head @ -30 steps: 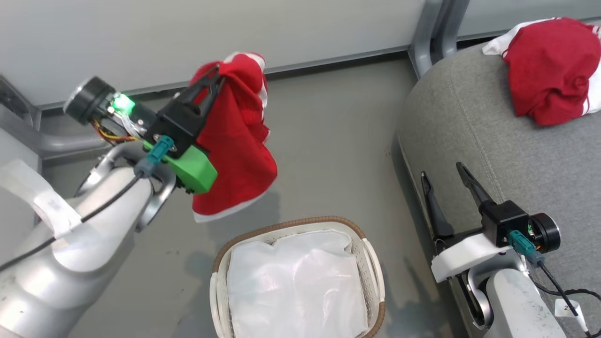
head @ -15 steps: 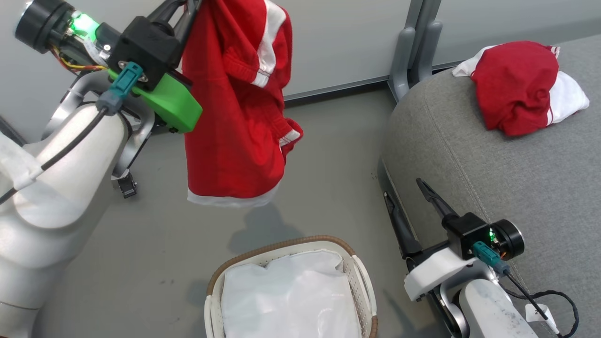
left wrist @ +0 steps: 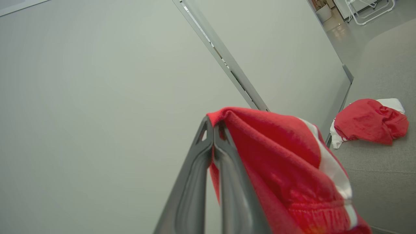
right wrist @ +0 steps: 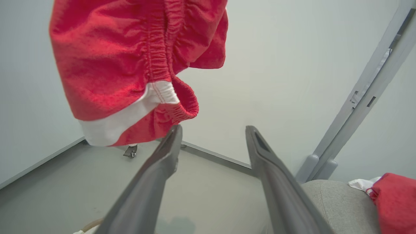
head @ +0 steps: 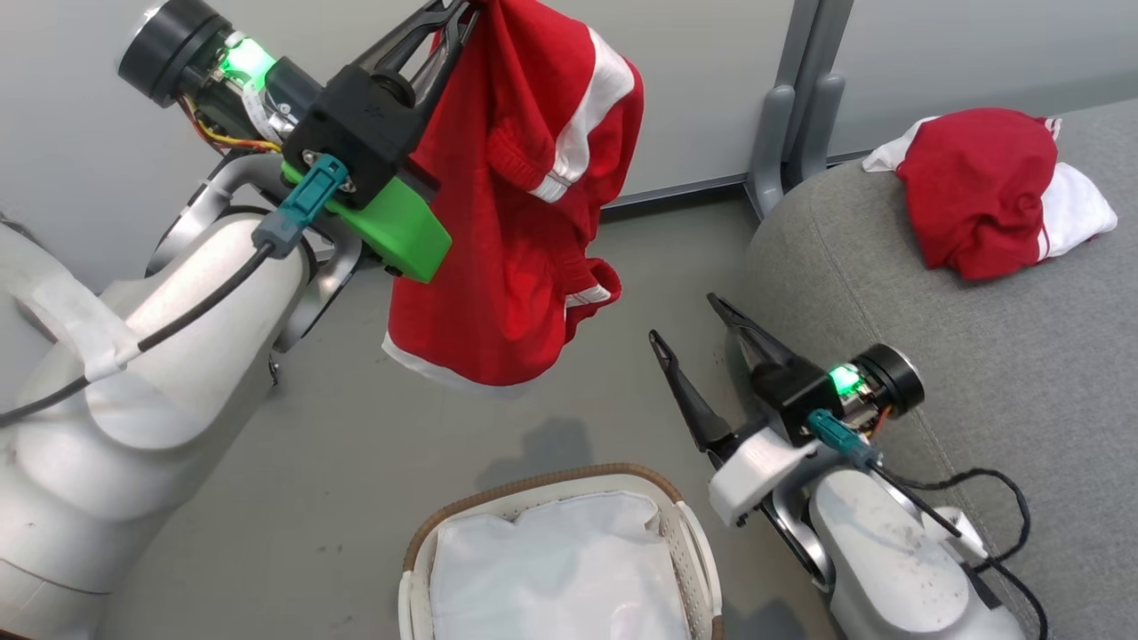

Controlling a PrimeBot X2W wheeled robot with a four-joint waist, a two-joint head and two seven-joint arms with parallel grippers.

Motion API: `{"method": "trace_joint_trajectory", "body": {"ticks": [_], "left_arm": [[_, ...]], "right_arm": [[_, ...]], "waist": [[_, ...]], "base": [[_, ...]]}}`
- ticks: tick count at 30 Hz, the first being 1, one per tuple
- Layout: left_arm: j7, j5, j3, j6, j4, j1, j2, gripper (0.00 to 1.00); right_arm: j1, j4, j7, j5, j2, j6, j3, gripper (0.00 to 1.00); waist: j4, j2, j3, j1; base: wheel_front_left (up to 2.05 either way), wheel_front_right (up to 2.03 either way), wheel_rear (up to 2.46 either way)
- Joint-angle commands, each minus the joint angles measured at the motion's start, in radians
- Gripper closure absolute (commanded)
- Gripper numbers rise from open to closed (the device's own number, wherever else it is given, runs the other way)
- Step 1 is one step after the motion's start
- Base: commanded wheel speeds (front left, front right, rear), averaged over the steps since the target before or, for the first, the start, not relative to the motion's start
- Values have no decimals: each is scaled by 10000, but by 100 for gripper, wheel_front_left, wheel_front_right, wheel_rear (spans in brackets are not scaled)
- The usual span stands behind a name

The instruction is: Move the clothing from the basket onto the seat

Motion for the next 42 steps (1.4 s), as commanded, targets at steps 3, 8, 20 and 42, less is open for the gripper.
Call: {"method": "trace_joint_trajectory", "body": {"ticks": [3, 8, 20, 42], "left_arm": [[-52, 62, -50, -19, -71, -108, -95, 100], [-113, 32, -158, -66, 10, -205, -223, 100], [-216, 110, -564, -240, -1, -383, -625, 100], [-336, -1017, -538, -151, 1308, 646, -757, 94]], "right_arm": [[-782, 733, -31, -181, -33, -14, 526, 0], [-1800, 1757, -29, 82, -278, -14, 1684, 0], [-3488, 2962, -31, 1809, -925, -14, 5373, 0], [-4613, 1485, -29, 3686, -1303, -14, 6847, 100]], "waist": [[67, 0, -5, 1], [172, 0, 1, 1], [423, 0, -61, 1], [621, 0, 83, 1]], "base": [[0, 0, 0], [0, 0, 0], [0, 0, 0], [0, 0, 0]]}}
